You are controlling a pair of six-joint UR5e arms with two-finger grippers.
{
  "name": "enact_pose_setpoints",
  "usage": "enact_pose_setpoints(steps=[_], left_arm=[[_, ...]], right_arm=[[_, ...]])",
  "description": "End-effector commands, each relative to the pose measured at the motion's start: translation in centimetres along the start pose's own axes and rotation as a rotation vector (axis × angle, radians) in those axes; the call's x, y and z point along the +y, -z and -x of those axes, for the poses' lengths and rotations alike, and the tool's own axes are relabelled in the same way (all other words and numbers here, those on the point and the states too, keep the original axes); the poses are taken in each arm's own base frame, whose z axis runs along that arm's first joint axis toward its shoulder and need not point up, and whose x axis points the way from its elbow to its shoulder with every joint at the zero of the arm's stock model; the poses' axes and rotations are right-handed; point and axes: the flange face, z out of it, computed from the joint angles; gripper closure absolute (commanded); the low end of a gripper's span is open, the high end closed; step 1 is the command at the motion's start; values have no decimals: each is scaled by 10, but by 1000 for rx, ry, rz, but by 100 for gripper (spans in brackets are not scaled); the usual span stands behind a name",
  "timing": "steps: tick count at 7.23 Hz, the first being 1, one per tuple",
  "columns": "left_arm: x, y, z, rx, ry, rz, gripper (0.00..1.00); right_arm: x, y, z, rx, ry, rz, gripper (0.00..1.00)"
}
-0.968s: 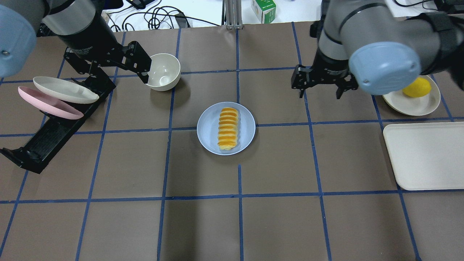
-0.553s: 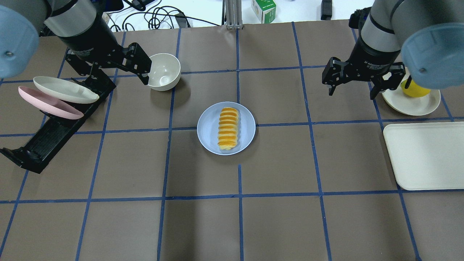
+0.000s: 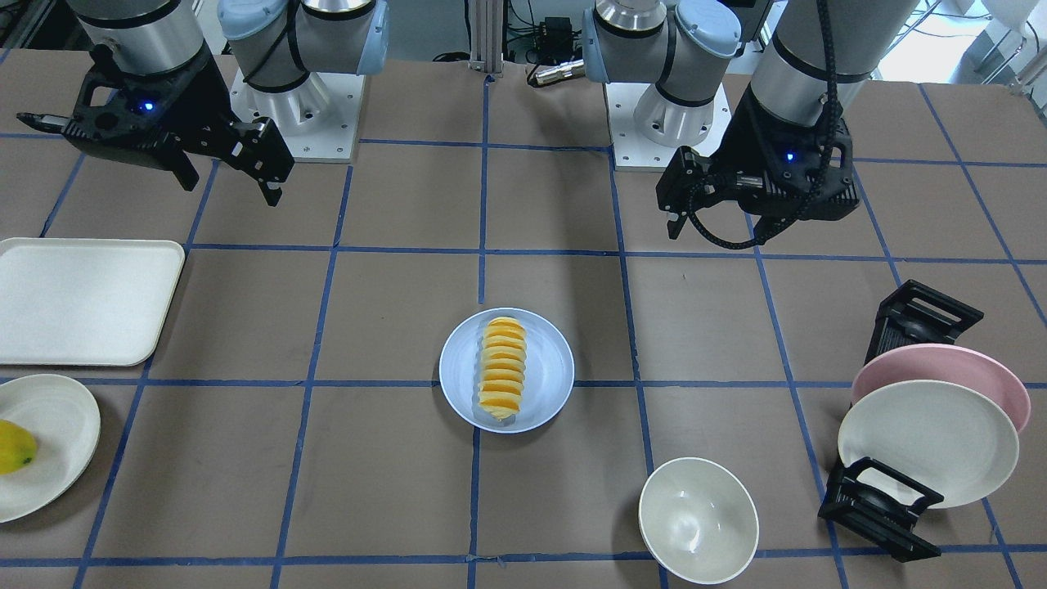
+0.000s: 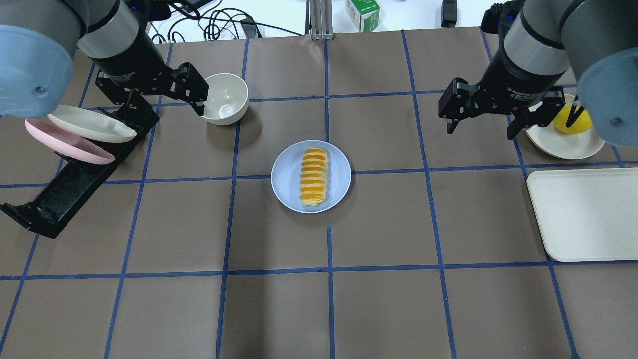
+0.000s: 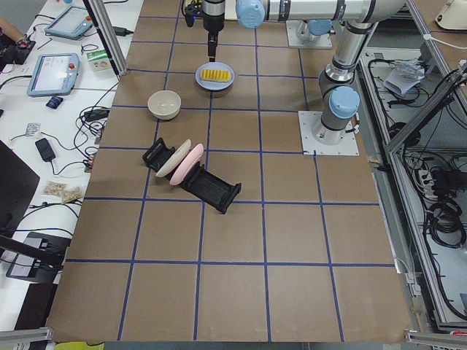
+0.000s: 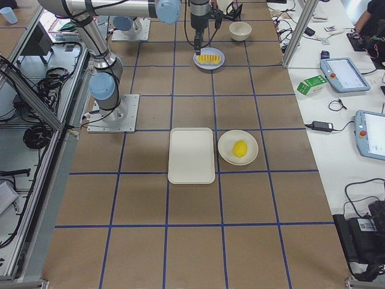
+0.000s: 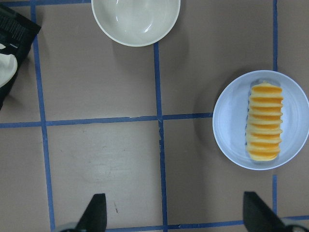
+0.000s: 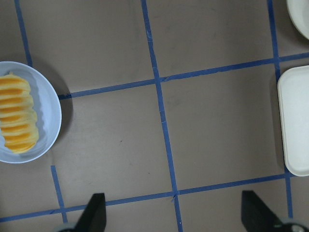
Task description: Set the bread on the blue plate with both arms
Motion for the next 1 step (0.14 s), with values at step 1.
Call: enact_pose_setpoints(steps=[1], left_arm=[[12, 7, -8, 0, -11, -11, 0]], right_arm=[[-1, 1, 1, -2, 14, -7, 0]])
